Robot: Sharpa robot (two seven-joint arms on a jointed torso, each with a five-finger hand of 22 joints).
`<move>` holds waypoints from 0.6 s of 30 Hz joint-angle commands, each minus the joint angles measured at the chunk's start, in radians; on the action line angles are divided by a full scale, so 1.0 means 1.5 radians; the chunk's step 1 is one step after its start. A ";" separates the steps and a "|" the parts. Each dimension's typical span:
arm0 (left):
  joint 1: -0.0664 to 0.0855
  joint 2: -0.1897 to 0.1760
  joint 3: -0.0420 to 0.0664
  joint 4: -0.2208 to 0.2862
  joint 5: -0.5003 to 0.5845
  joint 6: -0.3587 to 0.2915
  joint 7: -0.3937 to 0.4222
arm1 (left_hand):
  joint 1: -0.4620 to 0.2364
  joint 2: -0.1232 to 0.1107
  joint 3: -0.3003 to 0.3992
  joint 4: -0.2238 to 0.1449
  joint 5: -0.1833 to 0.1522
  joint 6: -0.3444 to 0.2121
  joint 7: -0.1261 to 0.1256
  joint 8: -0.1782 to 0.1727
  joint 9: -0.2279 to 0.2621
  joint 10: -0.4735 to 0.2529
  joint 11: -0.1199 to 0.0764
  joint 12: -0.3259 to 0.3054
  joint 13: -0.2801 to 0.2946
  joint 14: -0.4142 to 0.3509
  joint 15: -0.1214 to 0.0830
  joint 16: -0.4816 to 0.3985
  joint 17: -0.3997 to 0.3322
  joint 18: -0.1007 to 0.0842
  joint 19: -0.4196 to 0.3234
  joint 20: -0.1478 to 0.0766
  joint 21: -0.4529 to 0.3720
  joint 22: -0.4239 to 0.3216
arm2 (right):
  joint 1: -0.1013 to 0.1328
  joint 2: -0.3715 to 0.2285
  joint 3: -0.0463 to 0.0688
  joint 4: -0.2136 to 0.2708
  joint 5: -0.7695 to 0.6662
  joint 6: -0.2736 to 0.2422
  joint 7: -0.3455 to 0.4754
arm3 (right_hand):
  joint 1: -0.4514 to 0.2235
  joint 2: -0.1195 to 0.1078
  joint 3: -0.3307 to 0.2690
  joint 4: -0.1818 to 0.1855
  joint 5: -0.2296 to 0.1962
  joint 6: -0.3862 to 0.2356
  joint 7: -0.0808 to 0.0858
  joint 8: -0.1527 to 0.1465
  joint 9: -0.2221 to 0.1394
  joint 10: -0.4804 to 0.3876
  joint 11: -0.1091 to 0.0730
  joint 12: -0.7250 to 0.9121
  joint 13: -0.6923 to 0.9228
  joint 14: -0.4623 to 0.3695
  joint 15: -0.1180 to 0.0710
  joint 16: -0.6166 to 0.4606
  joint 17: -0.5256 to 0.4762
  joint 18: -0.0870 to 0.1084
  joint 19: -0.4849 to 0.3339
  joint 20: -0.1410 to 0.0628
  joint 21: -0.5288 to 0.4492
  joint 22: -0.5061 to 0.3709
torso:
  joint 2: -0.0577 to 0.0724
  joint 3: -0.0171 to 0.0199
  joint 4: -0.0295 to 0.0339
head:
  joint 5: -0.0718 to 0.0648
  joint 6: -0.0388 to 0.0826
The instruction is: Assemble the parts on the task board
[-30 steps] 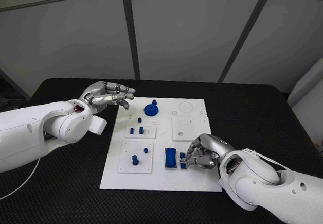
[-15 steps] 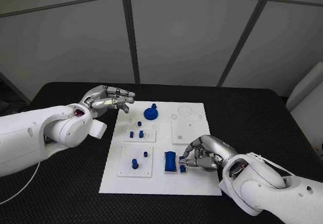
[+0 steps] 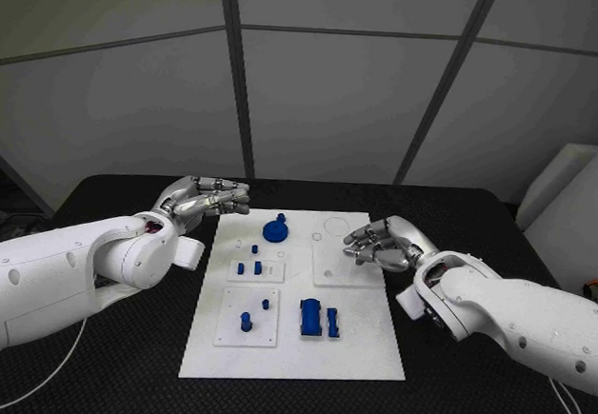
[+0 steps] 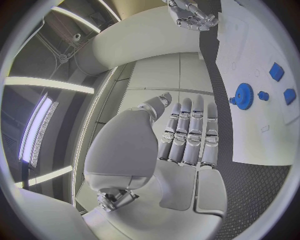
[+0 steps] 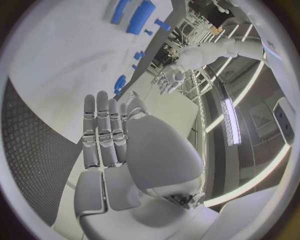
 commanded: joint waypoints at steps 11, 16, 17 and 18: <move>-0.005 0.065 0.001 -0.077 0.111 -0.081 0.103 | 0.003 -0.009 -0.015 0.015 -0.005 -0.009 -0.024 -0.056 -0.001 0.004 0.032 -0.136 -0.001 -0.028 0.042 -0.199 -0.049 -0.005 -0.110 0.032 -0.076 -0.187 | 0.011 0.105 0.032 -0.197 0.282 0.094 0.183 | -0.010 0.000 0.017 -0.002 -0.007 0.008 0.012 -0.042 -0.082 0.032 0.026 -0.102 -0.200 -0.126 0.039 -0.187 -0.195 0.002 -0.005 0.054 -0.168 -0.134 | -0.019 0.0008 0.0071 | 0.004 0.032; -0.007 0.073 0.000 -0.082 0.087 -0.060 0.071 | -0.272 0.026 -0.115 -0.007 -0.036 -0.216 -0.056 -0.103 -0.044 -0.231 0.000 -0.178 -0.042 -0.229 0.012 -0.278 -0.091 -0.038 -0.247 -0.027 -0.113 -0.301 | 0.010 0.112 0.032 -0.206 0.238 0.066 0.147 | -0.340 -0.001 0.051 -0.056 -0.047 -0.200 -0.022 -0.084 -0.123 -0.201 0.002 -0.152 -0.254 -0.500 0.029 -0.225 -0.319 -0.034 -0.177 0.007 -0.224 -0.216 | -0.018 0.0006 0.0065 | 0.003 0.032; -0.007 0.073 0.000 -0.081 0.086 -0.062 0.072 | -0.292 0.028 -0.121 -0.007 -0.039 -0.231 -0.058 -0.103 -0.044 -0.246 -0.003 -0.178 -0.042 -0.243 0.009 -0.278 -0.091 -0.038 -0.255 -0.031 -0.113 -0.307 | 0.010 0.111 0.032 -0.204 0.241 0.063 0.148 | -0.365 -0.001 0.051 -0.059 -0.051 -0.215 -0.025 -0.084 -0.126 -0.218 0.000 -0.152 -0.254 -0.513 0.027 -0.225 -0.319 -0.034 -0.190 0.004 -0.227 -0.222 | -0.019 0.0009 0.0072 | 0.004 0.032; -0.008 0.073 0.000 -0.078 0.085 -0.066 0.072 | -0.316 0.031 -0.128 -0.007 -0.042 -0.248 -0.060 -0.103 -0.044 -0.265 -0.006 -0.178 -0.042 -0.259 0.006 -0.278 -0.091 -0.038 -0.265 -0.036 -0.113 -0.314 | 0.010 0.109 0.031 -0.200 0.244 0.059 0.149 | -0.392 -0.001 0.051 -0.063 -0.054 -0.231 -0.028 -0.084 -0.128 -0.235 -0.003 -0.152 -0.254 -0.522 0.024 -0.225 -0.319 -0.034 -0.203 0.000 -0.230 -0.227 | -0.022 0.0013 0.0083 | 0.004 0.032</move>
